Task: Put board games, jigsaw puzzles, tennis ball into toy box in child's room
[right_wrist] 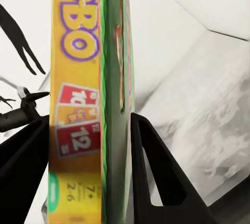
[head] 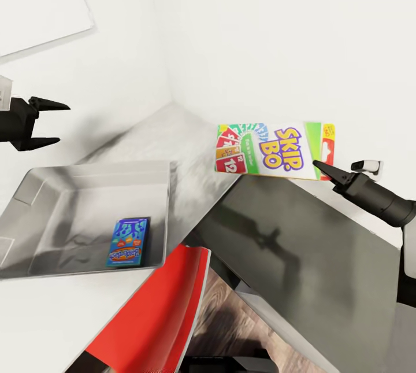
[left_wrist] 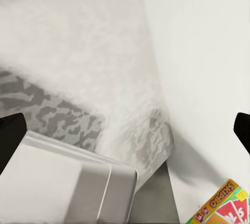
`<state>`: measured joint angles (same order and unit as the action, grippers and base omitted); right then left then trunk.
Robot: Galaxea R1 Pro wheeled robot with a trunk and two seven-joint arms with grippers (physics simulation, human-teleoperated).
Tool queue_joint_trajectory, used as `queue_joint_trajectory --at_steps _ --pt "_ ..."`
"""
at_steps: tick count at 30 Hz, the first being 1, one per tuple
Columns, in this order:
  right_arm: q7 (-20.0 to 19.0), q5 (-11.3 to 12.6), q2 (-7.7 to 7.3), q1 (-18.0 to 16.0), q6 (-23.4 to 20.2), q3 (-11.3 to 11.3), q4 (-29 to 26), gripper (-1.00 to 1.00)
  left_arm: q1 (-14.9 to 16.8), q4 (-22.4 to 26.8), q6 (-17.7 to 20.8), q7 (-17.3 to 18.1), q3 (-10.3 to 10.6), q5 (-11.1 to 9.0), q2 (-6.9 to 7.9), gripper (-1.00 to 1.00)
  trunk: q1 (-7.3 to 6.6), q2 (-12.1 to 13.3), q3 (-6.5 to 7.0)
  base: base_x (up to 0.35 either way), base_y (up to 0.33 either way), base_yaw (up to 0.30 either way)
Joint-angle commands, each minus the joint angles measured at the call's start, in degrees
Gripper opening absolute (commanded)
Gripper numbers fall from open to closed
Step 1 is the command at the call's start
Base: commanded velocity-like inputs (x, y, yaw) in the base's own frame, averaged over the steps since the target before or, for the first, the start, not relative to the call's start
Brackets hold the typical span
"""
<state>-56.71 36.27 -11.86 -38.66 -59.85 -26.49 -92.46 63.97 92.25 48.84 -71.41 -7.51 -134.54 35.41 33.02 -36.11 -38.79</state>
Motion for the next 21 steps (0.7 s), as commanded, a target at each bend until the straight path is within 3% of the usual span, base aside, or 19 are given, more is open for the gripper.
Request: queue_joint_trajectory --at_steps 1,8,18,19,21 --pt "-0.34 -0.15 -0.18 -0.06 -0.15 -0.05 0.00 -1.00 -0.53 0.01 0.52 -0.58 0.06 -0.46 0.06 1.00 -0.21 0.36 0.13 0.000 0.000 0.000" --pt "-0.34 1.74 -1.37 0.14 -0.15 0.48 0.00 -1.00 -3.91 0.03 0.93 -0.27 -0.12 -0.46 0.15 1.00 -1.74 3.17 1.39 0.000 0.000 0.000" --pt "-0.28 2.39 -1.45 0.07 -0.15 0.79 0.11 -1.00 -5.05 0.03 1.35 1.91 -0.44 -0.46 -0.17 1.00 -3.94 7.18 3.71 0.000 0.000 -0.026" --pt "-0.18 2.33 -1.42 0.08 -0.15 0.75 0.09 -1.00 -5.09 0.03 1.29 5.23 -2.59 -0.46 -0.34 1.00 -4.16 7.58 3.98 0.000 0.000 -0.072" --pt "-0.17 2.34 -1.46 0.05 -0.15 0.75 0.09 -1.00 -5.09 0.03 1.28 6.06 -3.17 -0.46 -0.34 1.00 -4.60 8.38 4.53 0.000 0.000 -0.071"
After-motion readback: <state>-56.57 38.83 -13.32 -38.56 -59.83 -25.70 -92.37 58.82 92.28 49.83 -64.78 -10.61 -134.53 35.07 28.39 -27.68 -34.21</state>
